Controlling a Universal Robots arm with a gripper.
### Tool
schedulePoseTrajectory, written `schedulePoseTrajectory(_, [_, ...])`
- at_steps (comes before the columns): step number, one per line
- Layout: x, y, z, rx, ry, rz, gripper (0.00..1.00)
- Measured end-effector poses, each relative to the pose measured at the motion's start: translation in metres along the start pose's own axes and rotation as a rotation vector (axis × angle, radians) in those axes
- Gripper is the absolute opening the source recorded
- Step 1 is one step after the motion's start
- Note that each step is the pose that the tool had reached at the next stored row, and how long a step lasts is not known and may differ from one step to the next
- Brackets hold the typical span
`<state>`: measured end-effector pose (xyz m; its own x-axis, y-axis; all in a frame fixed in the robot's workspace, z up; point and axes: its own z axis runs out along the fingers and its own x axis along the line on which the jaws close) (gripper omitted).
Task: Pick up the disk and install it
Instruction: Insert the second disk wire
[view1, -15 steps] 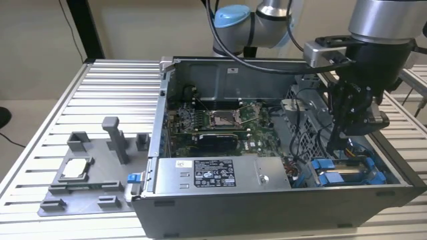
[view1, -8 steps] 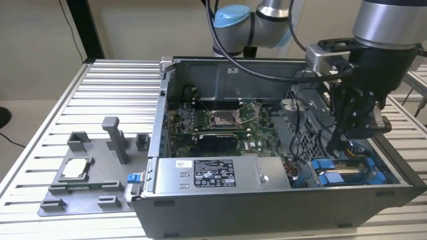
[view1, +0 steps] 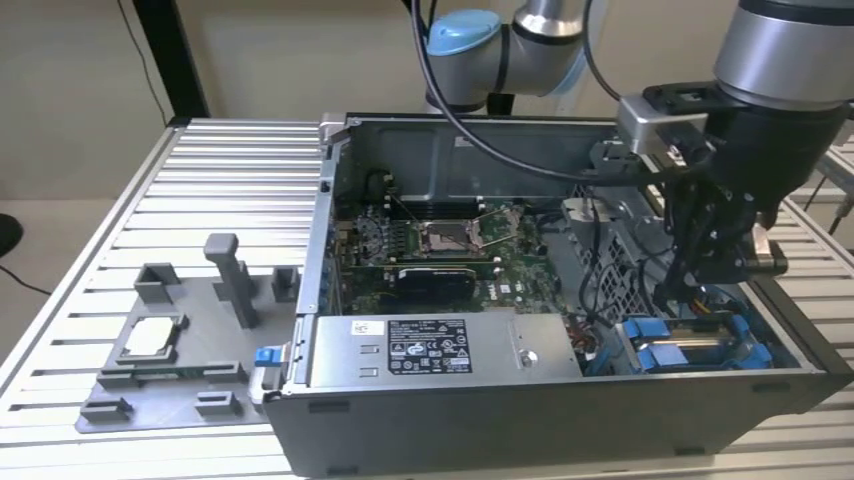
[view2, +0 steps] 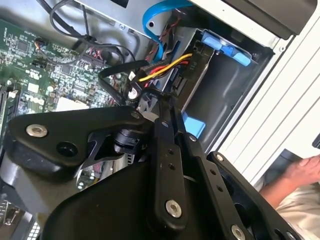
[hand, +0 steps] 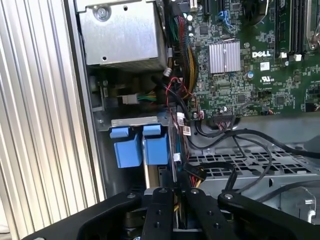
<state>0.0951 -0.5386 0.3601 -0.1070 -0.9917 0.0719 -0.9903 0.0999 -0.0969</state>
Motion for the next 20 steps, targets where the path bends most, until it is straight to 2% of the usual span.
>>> schedulePoseTrajectory(2, [0.0028,-0.0002,0.0002,0.0025,-0.0075,0.001,0.0])
schedulePoseTrajectory(5, [0.0076,-0.0006,0.0006,0.0058,-0.0158,0.002,0.0])
schedulePoseTrajectory(8, [0.0116,0.0001,0.001,0.0104,-0.0199,0.003,0.0])
schedulePoseTrajectory(10, [0.0126,0.0014,0.0012,0.0185,-0.0236,0.004,0.0])
schedulePoseTrajectory(13, [0.0141,0.0029,0.0013,0.0314,-0.0324,0.005,0.0])
schedulePoseTrajectory(15, [0.0148,0.0035,0.0013,0.0373,-0.0373,0.006,0.0])
schedulePoseTrajectory(20, [0.0159,0.0038,0.0015,0.0376,-0.0382,0.006,0.0])
